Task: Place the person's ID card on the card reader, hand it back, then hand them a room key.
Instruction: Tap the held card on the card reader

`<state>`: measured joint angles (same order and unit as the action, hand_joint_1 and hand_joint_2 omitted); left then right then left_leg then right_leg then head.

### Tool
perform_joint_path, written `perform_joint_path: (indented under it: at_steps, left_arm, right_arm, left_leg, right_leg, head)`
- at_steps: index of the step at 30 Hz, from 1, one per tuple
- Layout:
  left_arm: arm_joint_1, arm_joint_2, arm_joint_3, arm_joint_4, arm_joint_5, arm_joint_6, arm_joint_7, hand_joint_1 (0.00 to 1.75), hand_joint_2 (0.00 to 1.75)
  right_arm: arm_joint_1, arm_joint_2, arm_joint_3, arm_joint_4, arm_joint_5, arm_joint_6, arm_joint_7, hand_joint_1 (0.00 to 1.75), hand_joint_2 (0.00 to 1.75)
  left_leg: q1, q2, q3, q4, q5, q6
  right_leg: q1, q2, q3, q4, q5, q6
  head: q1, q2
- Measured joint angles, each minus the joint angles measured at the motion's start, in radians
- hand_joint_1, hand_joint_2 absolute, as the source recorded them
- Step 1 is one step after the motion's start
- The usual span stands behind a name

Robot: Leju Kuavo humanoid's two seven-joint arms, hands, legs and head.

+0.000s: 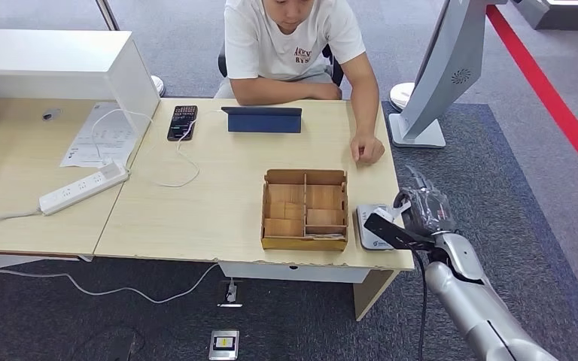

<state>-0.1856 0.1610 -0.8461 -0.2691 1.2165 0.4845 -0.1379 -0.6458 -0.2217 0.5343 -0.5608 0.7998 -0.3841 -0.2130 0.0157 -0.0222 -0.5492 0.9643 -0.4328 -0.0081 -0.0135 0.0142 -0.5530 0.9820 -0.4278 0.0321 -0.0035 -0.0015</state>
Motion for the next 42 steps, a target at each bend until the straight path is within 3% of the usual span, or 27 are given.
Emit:
perform_joint_path:
  at_steps: [26,42]
  left_arm:
    - [-0.016,0.0,0.0,0.0,-0.004,0.003,0.049,0.0,0.0]
    - [-0.029,-0.002,0.0,0.0,-0.011,0.012,0.065,0.0,0.0]
  right_arm:
    - [-0.009,0.013,0.035,0.069,0.016,0.0,-0.043,1.75,1.75]
    - [0.014,0.039,0.062,0.083,0.02,0.024,-0.008,1.75,1.75]
  left_leg:
    - [0.0,0.0,0.0,0.0,0.0,0.0]
    - [0.0,0.0,0.0,0.0,0.0,0.0]
  right_leg:
    - [0.0,0.0,0.0,0.0,0.0,0.0]
    - [0.0,0.0,0.0,0.0,0.0,0.0]
  head:
    - [0.0,0.0]
    - [0.0,0.0]
